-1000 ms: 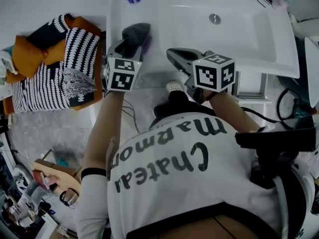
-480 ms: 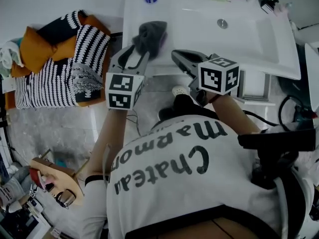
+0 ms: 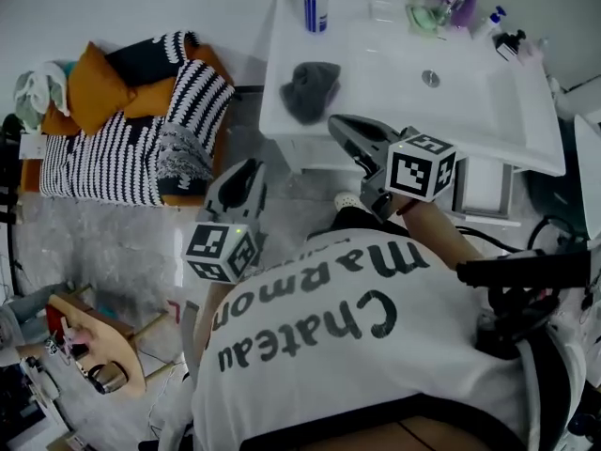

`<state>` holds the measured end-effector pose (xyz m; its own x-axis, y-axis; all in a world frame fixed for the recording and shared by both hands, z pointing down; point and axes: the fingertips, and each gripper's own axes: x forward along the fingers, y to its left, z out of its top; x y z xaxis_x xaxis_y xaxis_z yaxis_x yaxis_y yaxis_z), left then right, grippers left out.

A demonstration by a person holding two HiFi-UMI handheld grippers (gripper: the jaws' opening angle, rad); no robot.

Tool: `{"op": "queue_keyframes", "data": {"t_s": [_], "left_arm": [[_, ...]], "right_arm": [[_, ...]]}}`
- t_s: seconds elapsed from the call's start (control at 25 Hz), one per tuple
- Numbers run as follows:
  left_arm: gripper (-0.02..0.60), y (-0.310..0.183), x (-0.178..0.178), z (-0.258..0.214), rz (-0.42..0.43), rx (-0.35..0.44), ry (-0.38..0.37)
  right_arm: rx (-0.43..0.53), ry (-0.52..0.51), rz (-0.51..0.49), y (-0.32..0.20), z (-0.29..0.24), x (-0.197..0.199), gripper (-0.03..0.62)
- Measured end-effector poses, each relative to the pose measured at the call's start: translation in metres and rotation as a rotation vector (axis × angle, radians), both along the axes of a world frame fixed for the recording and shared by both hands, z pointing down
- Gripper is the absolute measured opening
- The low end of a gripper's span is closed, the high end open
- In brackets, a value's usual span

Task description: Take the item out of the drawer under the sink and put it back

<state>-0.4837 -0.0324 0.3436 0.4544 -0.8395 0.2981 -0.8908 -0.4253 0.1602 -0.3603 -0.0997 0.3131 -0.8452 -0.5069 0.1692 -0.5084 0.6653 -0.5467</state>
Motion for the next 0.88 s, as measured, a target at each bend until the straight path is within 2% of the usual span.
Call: {"op": "queue_keyframes", "data": {"t_s": [0.08, 0.2, 0.4, 0.6, 0.72, 0.88], "left_arm": [[0.033, 0.008, 0.003, 0.004, 0.013, 0.002, -0.021], [0.018, 0.020, 0.006, 0.004, 0.005, -0.005, 0.028], [0.018, 0.031, -0.005, -0.004, -0.076, 0.007, 0.131], [0.018, 0.037, -0.005, -0.014, -0.123, 0.019, 0.161], [0.018, 0.043, 0.021, -0.016, -0.118, 0.045, 0.136], [0.018, 0.048, 0.059, -0.026, -0.114, 0.058, 0.147]], "right_arm": [[0.022, 0.074, -0.021, -0.001, 0.007, 0.000, 0.011], [0.058, 0.170, -0.040, -0.001, 0.013, 0.001, 0.011], [0.092, 0.181, -0.065, -0.003, 0.008, -0.004, 0.011], [0.117, 0.194, -0.069, -0.002, 0.007, 0.000, 0.011], [0.132, 0.196, -0.066, 0.007, 0.005, 0.033, 0.011], [0.129, 0.200, -0.059, 0.012, 0.002, 0.069, 0.011]]}}
